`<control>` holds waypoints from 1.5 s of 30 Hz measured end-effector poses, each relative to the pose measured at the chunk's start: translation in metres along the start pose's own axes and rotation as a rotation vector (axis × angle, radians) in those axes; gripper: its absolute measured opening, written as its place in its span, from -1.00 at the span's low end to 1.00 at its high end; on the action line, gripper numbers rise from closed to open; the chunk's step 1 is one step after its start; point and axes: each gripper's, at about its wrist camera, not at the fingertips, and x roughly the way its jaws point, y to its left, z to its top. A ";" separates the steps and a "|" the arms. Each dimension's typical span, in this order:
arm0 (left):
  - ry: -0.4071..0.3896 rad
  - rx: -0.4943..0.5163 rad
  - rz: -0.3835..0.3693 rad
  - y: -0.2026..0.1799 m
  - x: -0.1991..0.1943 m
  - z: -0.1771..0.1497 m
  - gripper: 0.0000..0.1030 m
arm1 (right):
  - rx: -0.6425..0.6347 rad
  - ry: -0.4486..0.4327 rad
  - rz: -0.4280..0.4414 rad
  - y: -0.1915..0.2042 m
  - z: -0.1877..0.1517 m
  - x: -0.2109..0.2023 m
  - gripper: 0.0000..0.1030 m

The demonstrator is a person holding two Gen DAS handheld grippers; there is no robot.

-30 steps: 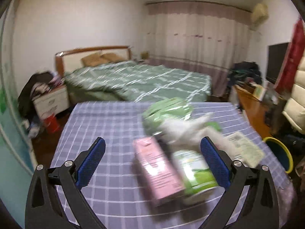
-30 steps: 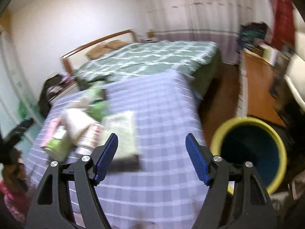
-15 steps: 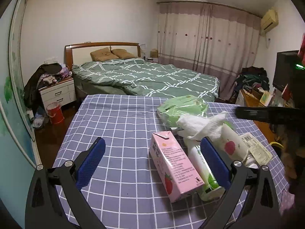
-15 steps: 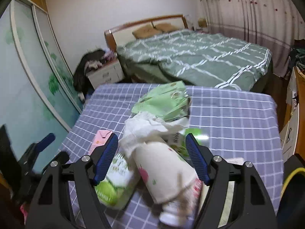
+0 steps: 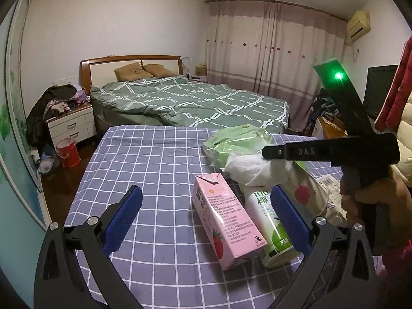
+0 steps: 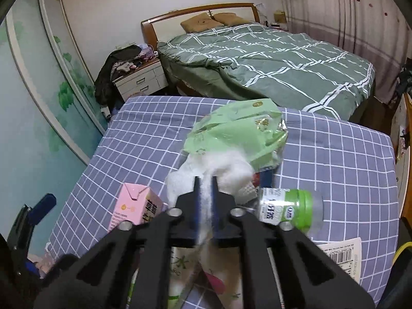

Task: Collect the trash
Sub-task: 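Grasp the white tissue with the right gripper and lift it, then drop the tissue into the yellow-rimmed bin by opening the right gripper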

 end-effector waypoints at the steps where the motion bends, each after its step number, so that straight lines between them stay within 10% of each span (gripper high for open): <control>1: 0.002 0.004 0.001 -0.002 0.001 -0.001 0.90 | 0.001 -0.014 0.007 0.001 0.001 -0.003 -0.91; 22: 0.019 0.013 -0.012 -0.005 0.005 -0.002 0.90 | 0.111 -0.394 0.084 -0.056 -0.005 -0.197 -0.91; 34: 0.010 0.025 -0.020 -0.008 0.001 -0.004 0.90 | 0.323 -0.448 -0.338 -0.186 -0.098 -0.272 -0.91; 45: 0.026 0.040 -0.008 -0.011 0.007 -0.003 0.91 | 0.512 -0.223 -0.611 -0.291 -0.169 -0.230 -0.90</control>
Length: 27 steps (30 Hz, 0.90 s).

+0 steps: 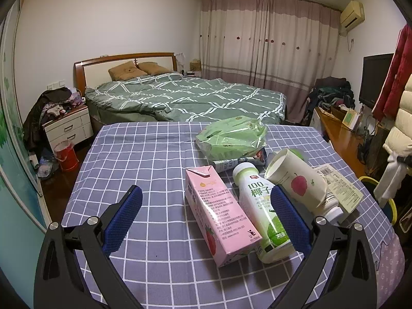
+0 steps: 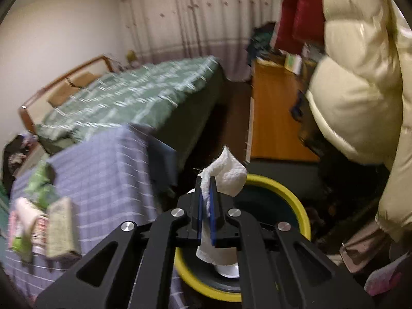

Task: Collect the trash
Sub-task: 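Drop the tissue into the yellow-rimmed bin by opening the right gripper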

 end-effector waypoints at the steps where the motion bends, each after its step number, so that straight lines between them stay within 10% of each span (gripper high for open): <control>1: 0.001 0.000 0.000 0.000 0.001 0.000 0.91 | 0.006 0.012 -0.011 -0.005 -0.004 0.003 -0.89; 6: 0.005 0.001 -0.001 0.000 0.003 -0.001 0.90 | 0.024 0.053 -0.084 -0.019 -0.018 0.014 -0.23; 11: 0.002 0.006 -0.007 -0.002 0.003 -0.001 0.91 | 0.038 0.051 -0.090 -0.024 -0.023 0.011 -0.20; 27: 0.180 0.019 0.017 -0.006 0.040 -0.016 0.90 | 0.000 -0.021 0.285 0.103 -0.004 -0.002 -0.11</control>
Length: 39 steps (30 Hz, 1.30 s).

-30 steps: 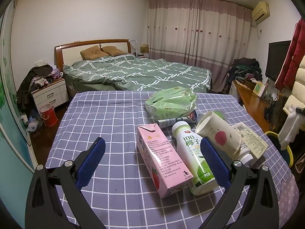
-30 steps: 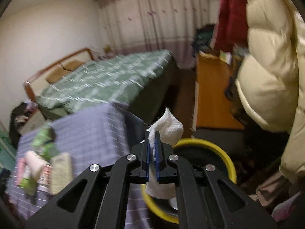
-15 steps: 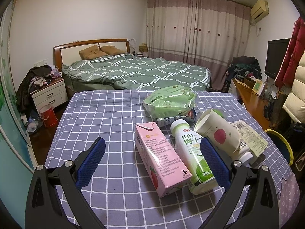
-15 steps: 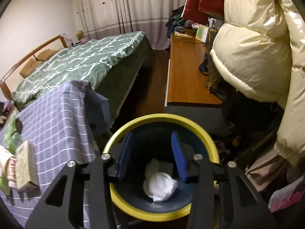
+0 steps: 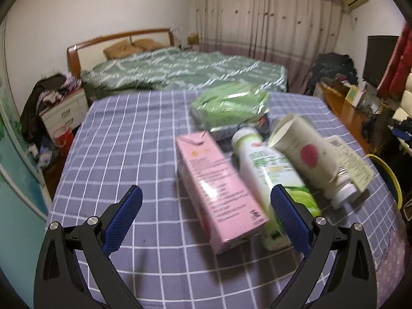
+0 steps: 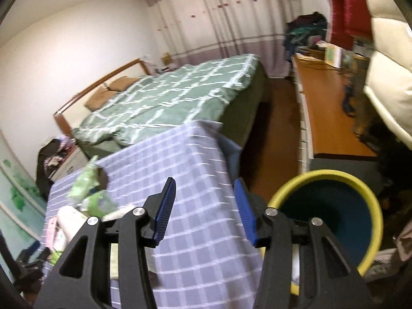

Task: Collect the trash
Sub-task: 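Drop the tissue into the yellow-rimmed bin by opening the right gripper, then grasp the pink strawberry milk carton with the left gripper and lift it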

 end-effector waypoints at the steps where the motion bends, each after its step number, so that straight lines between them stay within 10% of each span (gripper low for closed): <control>1: 0.017 -0.008 0.008 0.003 0.004 -0.001 0.90 | -0.009 0.004 0.015 0.007 -0.001 0.003 -0.10; 20: 0.104 -0.166 0.123 0.051 0.023 -0.004 0.90 | 0.003 0.070 0.063 0.010 -0.008 0.027 -0.06; 28: 0.041 -0.352 0.371 0.102 0.002 -0.005 0.90 | 0.003 0.078 0.069 0.011 -0.010 0.028 -0.05; 33: 0.002 -0.192 0.360 0.093 -0.006 0.021 0.90 | -0.001 0.083 0.071 0.012 -0.009 0.028 -0.04; 39: 0.008 0.279 0.192 0.064 0.011 0.053 0.90 | 0.002 0.093 0.085 0.011 -0.007 0.028 -0.04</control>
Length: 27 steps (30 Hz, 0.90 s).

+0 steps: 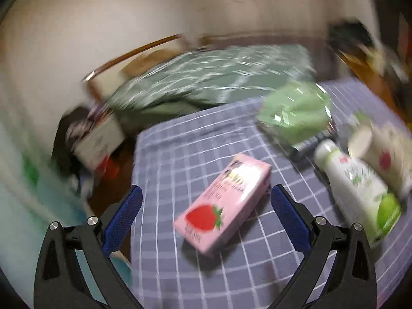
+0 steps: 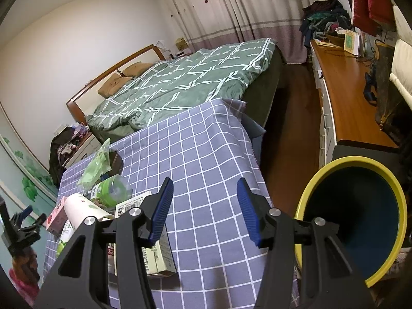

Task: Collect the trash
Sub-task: 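Grasp the pink strawberry milk carton with the left gripper and lift it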

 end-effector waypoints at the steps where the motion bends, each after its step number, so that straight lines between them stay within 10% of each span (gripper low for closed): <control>1: 0.011 0.051 -0.050 -0.001 0.008 0.003 0.90 | 0.001 0.001 -0.001 0.000 0.000 0.000 -0.04; 11: 0.220 0.153 -0.299 0.000 0.072 0.000 0.90 | 0.005 0.022 0.008 -0.004 0.001 0.006 -0.03; 17: 0.250 0.085 -0.363 0.007 0.078 -0.014 0.27 | 0.003 0.031 0.023 -0.002 0.000 0.008 -0.03; 27: 0.181 0.018 -0.240 -0.011 0.025 -0.013 -0.03 | 0.022 0.006 0.064 -0.005 0.002 -0.003 -0.03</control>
